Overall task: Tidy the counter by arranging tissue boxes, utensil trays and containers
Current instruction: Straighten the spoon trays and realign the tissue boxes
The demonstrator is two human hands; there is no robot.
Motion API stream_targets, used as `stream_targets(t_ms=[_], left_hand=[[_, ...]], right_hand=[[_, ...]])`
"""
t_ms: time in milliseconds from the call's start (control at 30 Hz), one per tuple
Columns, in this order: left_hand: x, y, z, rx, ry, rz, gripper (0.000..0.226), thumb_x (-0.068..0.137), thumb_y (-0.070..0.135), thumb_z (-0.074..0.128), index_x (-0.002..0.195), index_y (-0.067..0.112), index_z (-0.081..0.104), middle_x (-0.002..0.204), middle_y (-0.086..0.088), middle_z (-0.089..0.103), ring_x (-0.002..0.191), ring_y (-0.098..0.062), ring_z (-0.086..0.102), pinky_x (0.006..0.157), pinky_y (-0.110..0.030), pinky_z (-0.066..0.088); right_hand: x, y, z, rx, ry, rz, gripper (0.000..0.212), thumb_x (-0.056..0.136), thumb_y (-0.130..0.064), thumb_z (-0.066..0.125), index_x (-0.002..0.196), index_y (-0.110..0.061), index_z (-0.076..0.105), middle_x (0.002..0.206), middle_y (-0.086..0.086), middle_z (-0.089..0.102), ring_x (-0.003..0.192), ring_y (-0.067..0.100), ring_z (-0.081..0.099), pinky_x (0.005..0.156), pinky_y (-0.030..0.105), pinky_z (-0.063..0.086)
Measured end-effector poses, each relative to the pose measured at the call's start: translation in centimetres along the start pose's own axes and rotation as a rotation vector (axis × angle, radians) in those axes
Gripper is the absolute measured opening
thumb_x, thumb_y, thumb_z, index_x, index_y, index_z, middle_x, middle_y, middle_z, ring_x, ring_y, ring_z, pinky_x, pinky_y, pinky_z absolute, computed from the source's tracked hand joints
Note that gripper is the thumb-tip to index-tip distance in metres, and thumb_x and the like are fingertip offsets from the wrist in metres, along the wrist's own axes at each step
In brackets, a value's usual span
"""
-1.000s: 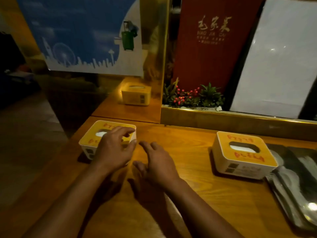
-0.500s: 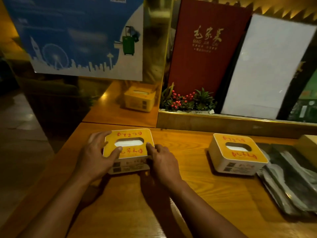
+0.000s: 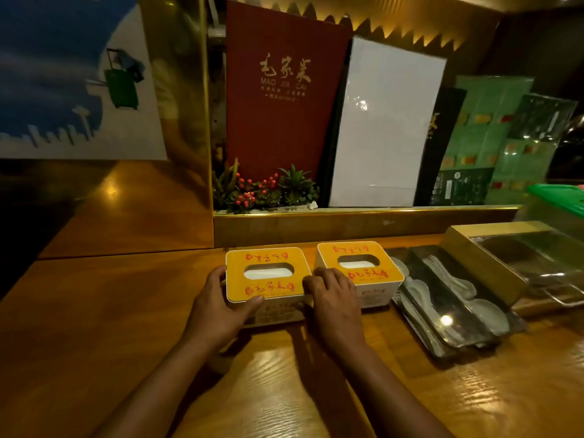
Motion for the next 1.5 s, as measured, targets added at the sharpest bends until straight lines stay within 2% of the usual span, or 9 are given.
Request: stream_targets(t_ms=[133, 267, 467, 600, 767, 867, 1033, 1200, 1500], left_hand=[[0.7, 0.6, 1.6, 0.000, -0.001, 0.015, 0.090, 0.069, 0.040, 0.090, 0.144, 0.031, 0.041, 0.134, 0.005, 0.063, 0.116, -0.012, 0.060, 0.092, -0.045, 0.058], [1.0, 0.9, 2.6, 0.014, 0.000, 0.019, 0.090, 0.069, 0.041, 0.090, 0.144, 0.032, 0.040, 0.135, 0.004, 0.063, 0.115, -0.011, 0.059, 0.092, -0.044, 0.058], [1.3, 1.3, 3.4, 0.024, 0.009, 0.045, 0.090, 0.071, 0.038, 0.089, 0.146, 0.028, 0.040, 0.138, 0.002, 0.061, 0.113, -0.008, 0.055, 0.089, -0.035, 0.056], [1.5, 1.5, 3.5, 0.021, 0.014, 0.058, 0.089, 0.073, 0.036, 0.088, 0.146, 0.027, 0.039, 0.139, 0.001, 0.060, 0.112, -0.007, 0.053, 0.086, -0.030, 0.054], [1.7, 1.5, 3.5, 0.016, 0.011, 0.059, 0.091, 0.072, 0.038, 0.088, 0.147, 0.028, 0.038, 0.142, 0.000, 0.058, 0.117, -0.008, 0.052, 0.093, -0.042, 0.057], [1.8, 1.5, 3.4, 0.015, 0.016, 0.059, 0.091, 0.072, 0.039, 0.088, 0.147, 0.029, 0.038, 0.142, 0.000, 0.059, 0.118, -0.009, 0.052, 0.094, -0.044, 0.057], [1.9, 1.5, 3.4, 0.003, 0.021, 0.062, 0.091, 0.072, 0.040, 0.088, 0.147, 0.029, 0.038, 0.141, 0.001, 0.059, 0.121, -0.014, 0.055, 0.093, -0.044, 0.057], [1.3, 1.6, 3.6, 0.011, 0.060, 0.067, 0.088, 0.075, 0.037, 0.087, 0.148, 0.025, 0.039, 0.138, -0.001, 0.061, 0.117, -0.016, 0.059, 0.092, -0.045, 0.057], [0.7, 2.0, 3.5, 0.025, 0.086, 0.056, 0.086, 0.075, 0.035, 0.087, 0.146, 0.025, 0.041, 0.136, -0.001, 0.061, 0.110, -0.011, 0.056, 0.091, -0.042, 0.057]], right_hand=[[-0.4, 1.6, -0.6, -0.025, 0.052, 0.010, 0.043, 0.079, -0.042, 0.076, 0.116, -0.022, 0.062, 0.128, 0.001, 0.060, 0.123, 0.025, 0.049, 0.105, 0.044, 0.041], [-0.6, 2.9, -0.5, 0.032, 0.060, 0.062, 0.048, 0.077, -0.034, 0.082, 0.120, -0.020, 0.063, 0.130, 0.004, 0.061, 0.123, 0.027, 0.053, 0.100, 0.045, 0.046], [-0.5, 3.7, -0.1, 0.056, 0.052, 0.089, 0.052, 0.081, -0.033, 0.079, 0.128, -0.018, 0.061, 0.134, 0.007, 0.059, 0.127, 0.029, 0.050, 0.102, 0.045, 0.046], [-0.3, 3.8, -0.1, 0.053, 0.062, 0.103, 0.052, 0.079, -0.034, 0.080, 0.126, -0.019, 0.063, 0.131, 0.006, 0.061, 0.124, 0.029, 0.052, 0.099, 0.045, 0.047], [-0.3, 3.7, -0.3, 0.031, 0.097, 0.103, 0.052, 0.076, -0.033, 0.083, 0.122, -0.018, 0.065, 0.126, 0.006, 0.063, 0.119, 0.029, 0.055, 0.094, 0.045, 0.049], [-0.3, 3.7, -0.5, 0.024, 0.116, 0.107, 0.050, 0.076, -0.034, 0.083, 0.120, -0.020, 0.065, 0.123, 0.005, 0.064, 0.117, 0.028, 0.056, 0.092, 0.044, 0.050], [-0.3, 3.7, -0.5, 0.023, 0.125, 0.123, 0.045, 0.078, -0.038, 0.080, 0.119, -0.022, 0.066, 0.120, 0.003, 0.063, 0.114, 0.025, 0.055, 0.089, 0.041, 0.049], [-0.5, 4.0, -0.6, 0.031, 0.134, 0.138, 0.044, 0.079, -0.036, 0.080, 0.118, -0.021, 0.068, 0.115, 0.003, 0.063, 0.111, 0.025, 0.056, 0.085, 0.041, 0.050], [-0.6, 4.1, -0.7, 0.017, 0.146, 0.133, 0.043, 0.078, -0.034, 0.082, 0.116, -0.020, 0.069, 0.110, 0.003, 0.064, 0.103, 0.025, 0.057, 0.078, 0.040, 0.051]])
Point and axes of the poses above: each hand's wrist, its own x-axis towards the middle knuckle, its own z-axis out of the palm, y = z × x, the point moved 10 cm from there along x, towards the middle knuckle
